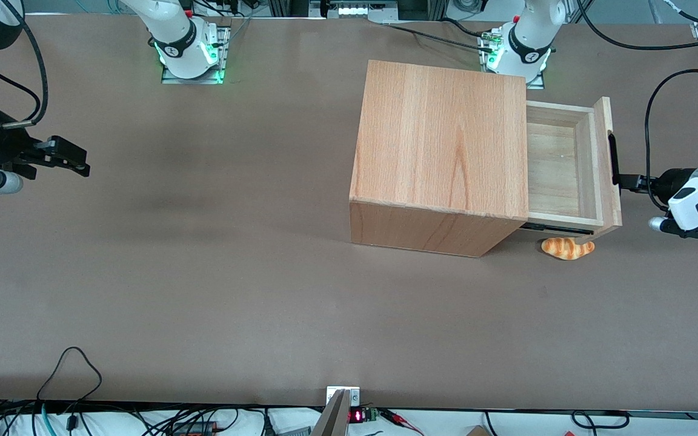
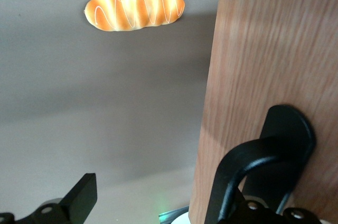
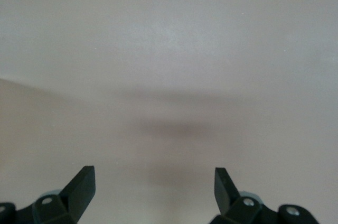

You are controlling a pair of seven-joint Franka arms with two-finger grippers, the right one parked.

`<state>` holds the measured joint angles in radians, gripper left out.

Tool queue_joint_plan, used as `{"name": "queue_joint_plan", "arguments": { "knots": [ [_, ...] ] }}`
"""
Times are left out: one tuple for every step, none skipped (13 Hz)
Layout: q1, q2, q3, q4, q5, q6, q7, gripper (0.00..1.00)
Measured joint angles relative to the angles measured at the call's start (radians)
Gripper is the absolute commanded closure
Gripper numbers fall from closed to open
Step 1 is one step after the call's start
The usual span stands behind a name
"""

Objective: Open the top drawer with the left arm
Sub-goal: 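Pull the drawer handle outward from the box with the left gripper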

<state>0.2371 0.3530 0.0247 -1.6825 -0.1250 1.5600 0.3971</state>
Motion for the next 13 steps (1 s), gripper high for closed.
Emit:
{"name": "queue_joint_plan", "arguments": {
  "knots": [
    [0.0,0.0,0.0,0.001,0.0,0.001,0.0,0.0],
    [-0.001,0.0,-0.001,0.003,0.002,0.002,0.001,0.0],
    [-0.002,0.0,-0.001,0.004,0.003,0.003,0.003,0.0],
    [-0.002,0.0,-0.001,0.004,0.003,0.004,0.007,0.0],
    [-0.002,0.0,-0.001,0.004,0.004,0.005,0.015,0.0],
    [-0.002,0.0,-0.001,0.004,0.004,0.006,0.023,0.0],
    [-0.002,0.0,-0.001,0.004,0.004,0.006,0.024,0.0],
    [-0.001,0.0,-0.001,0.004,0.004,0.007,0.025,0.0],
    [-0.001,0.0,-0.001,0.004,0.004,0.007,0.025,0.0],
    [0.0,0.001,-0.001,0.004,0.004,0.007,0.025,0.0],
    [0.0,0.001,-0.001,0.004,0.004,0.007,0.026,0.0],
    [0.001,0.001,-0.001,0.004,0.004,0.007,0.026,0.0],
    [0.004,0.001,0.0,0.004,0.004,0.008,0.027,0.0]
  ]
}}
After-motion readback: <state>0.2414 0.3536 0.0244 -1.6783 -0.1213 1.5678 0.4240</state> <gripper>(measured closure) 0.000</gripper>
